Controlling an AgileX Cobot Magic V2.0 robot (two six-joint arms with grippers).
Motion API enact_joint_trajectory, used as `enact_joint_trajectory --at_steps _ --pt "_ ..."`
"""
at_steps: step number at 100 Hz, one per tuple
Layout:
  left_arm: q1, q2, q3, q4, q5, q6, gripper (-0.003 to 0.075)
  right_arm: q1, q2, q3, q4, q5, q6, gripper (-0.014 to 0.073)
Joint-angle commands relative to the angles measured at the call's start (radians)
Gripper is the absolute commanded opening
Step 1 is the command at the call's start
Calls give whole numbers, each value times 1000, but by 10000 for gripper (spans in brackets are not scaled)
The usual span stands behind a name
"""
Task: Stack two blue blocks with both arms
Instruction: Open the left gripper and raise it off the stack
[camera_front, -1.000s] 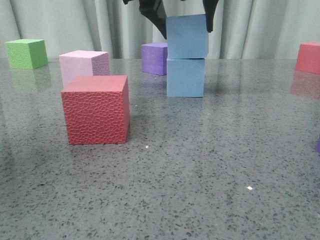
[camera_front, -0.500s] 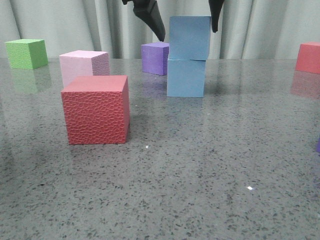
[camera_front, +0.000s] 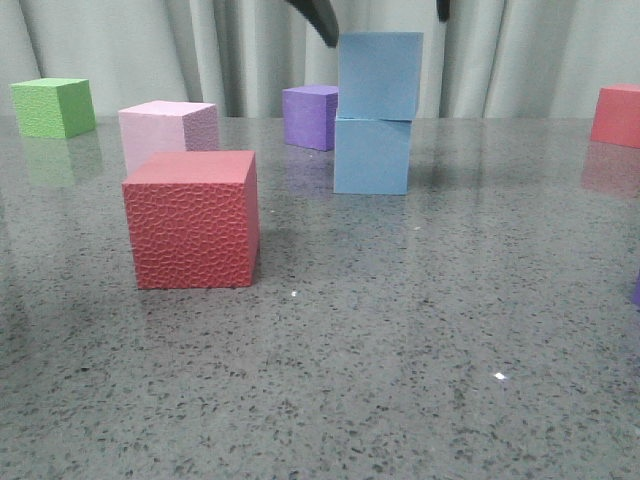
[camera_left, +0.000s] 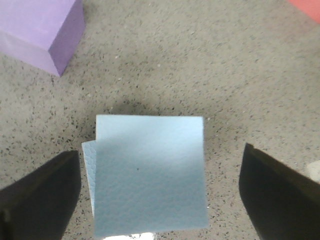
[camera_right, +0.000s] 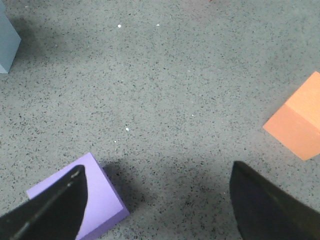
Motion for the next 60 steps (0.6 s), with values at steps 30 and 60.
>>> enact_joint_trajectory --at_steps 30,60 --pt "-9 -71 -129 79 100 91 611 -4 -5 -24 -14 -64 -11 580" --pt "21 -106 -129 130 100 141 611 -4 -5 -24 -14 -63 -11 580"
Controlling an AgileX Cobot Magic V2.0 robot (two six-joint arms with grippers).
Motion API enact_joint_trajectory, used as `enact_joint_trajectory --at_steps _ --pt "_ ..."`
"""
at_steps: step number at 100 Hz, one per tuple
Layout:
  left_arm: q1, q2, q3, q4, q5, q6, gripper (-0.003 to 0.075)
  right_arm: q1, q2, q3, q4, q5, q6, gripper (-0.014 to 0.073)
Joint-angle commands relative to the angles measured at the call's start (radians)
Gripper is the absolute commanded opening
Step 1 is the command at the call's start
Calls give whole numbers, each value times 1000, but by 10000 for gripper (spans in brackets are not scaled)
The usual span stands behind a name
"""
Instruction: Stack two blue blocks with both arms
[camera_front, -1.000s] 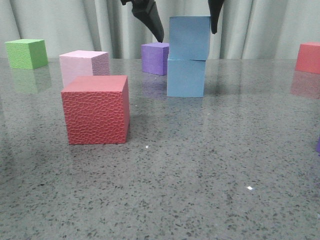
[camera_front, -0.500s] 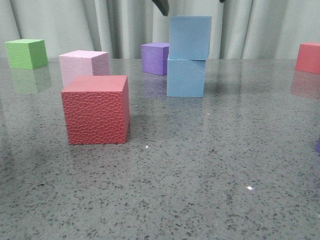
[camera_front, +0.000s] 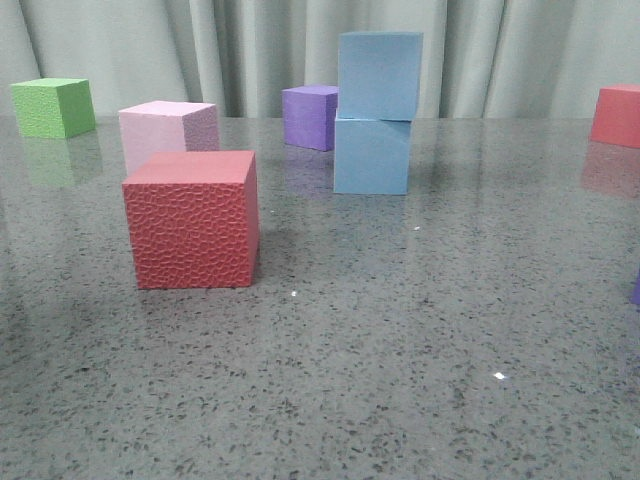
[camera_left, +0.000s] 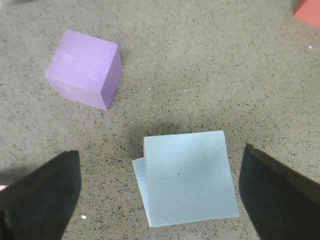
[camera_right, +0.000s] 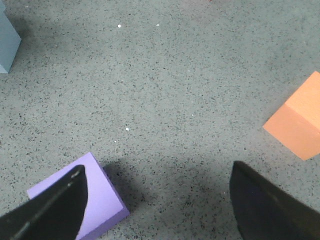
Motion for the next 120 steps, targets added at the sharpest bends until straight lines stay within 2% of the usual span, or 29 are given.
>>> enact_joint_trajectory --at_steps 1,36,68,120 --pt "16 -85 -31 19 15 19 611 -4 -5 -24 -14 -62 -11 580" --pt "118 -165 -31 21 15 106 611 -4 -5 -24 -14 -55 -11 580" --pt "264 -227 10 13 15 152 611 -4 -5 -24 -15 -47 -11 580" --pt "430 -525 539 92 -17 171 610 -4 -5 -24 -15 -29 -11 580"
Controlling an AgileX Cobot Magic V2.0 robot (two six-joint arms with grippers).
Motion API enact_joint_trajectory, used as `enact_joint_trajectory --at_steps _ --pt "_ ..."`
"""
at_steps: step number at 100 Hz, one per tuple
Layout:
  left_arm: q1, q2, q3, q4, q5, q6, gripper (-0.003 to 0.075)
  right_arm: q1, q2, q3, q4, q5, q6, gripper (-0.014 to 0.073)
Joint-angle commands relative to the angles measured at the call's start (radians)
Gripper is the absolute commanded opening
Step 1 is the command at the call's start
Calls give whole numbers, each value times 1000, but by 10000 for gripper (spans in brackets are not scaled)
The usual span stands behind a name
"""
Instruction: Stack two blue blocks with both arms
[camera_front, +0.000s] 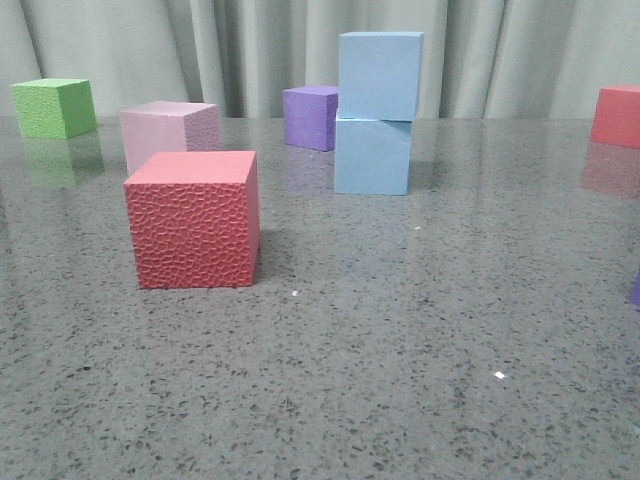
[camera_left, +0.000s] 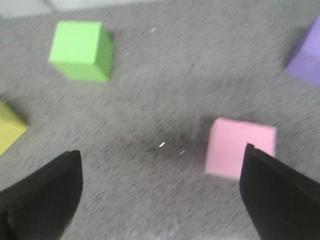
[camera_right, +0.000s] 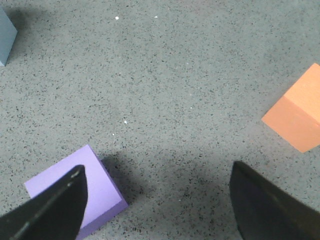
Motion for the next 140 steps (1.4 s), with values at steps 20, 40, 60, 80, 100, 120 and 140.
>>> enact_joint_trajectory --at_steps 20,40,60,80,100,120,140 --pt "55 -307 306 34 -143 -28 610 -4 -5 -24 -15 -49 -11 580" --pt "62 -517 568 31 -228 -60 610 -4 -5 -24 -15 -49 -11 580" --pt "62 -678 765 33 -284 -131 610 -4 -5 -24 -15 -49 -11 580" --pt "62 -827 933 35 -317 -161 610 -4 -5 -24 -15 -49 -11 580" --pt "62 -965 1068 35 -317 -173 610 -4 -5 -18 -15 -49 -11 580" --pt "62 -1036 1125 35 -316 -184 609 -4 -5 -7 -15 -50 -11 580" --pt "62 -1038 1125 35 -319 -184 608 -4 -5 -7 -14 -50 -11 578"
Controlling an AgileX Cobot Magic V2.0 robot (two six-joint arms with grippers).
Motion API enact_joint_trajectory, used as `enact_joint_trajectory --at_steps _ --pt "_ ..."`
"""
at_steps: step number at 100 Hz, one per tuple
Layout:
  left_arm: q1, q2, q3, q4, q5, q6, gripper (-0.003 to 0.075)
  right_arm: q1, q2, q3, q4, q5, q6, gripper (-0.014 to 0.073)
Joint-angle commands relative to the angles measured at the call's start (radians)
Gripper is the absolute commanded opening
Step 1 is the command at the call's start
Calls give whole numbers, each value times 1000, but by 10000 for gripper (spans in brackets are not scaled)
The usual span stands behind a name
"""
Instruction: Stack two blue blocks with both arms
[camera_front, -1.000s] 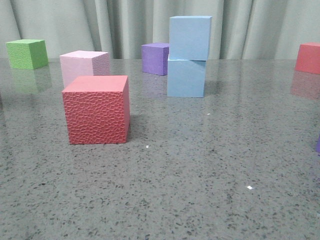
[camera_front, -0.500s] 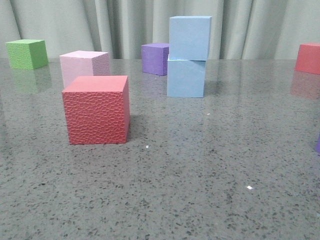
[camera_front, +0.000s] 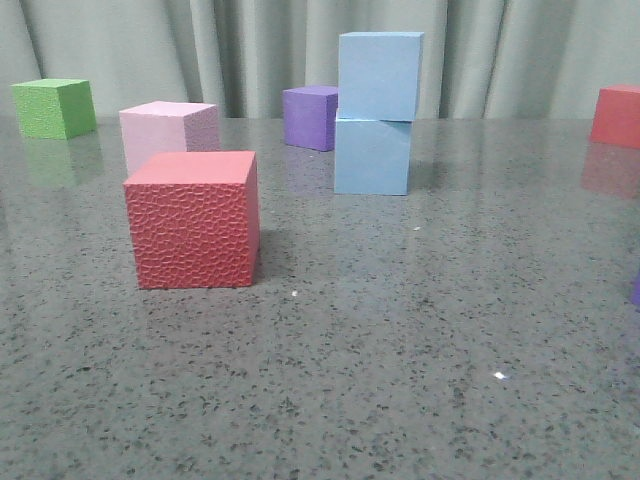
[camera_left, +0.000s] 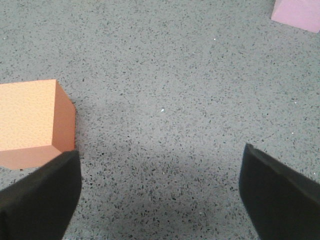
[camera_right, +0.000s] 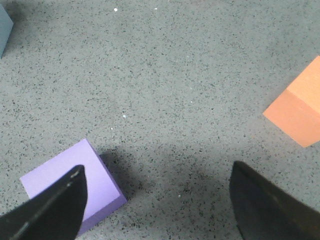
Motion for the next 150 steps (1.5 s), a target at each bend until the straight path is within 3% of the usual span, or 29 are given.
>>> enact_joint_trajectory --at_steps 1,14,27,61,64,150 --pt "2 0 -24 19 -62 -11 606 -4 -5 -24 -16 -52 -11 578" --pt "2 0 -24 19 -64 -11 553 -4 -5 -24 -16 -55 -11 578" --pt "2 0 -24 23 -64 -11 420 -4 -5 -24 -16 -57 -11 514" --pt "2 0 -24 23 -64 -11 -21 -4 -5 -24 -16 -66 -11 -85" --pt "2 0 -24 23 -64 -11 -19 -4 -5 -24 -16 -67 -11 -128" --pt "2 0 -24 23 -53 -11 -19 -4 -5 -24 -16 -70 -11 -122"
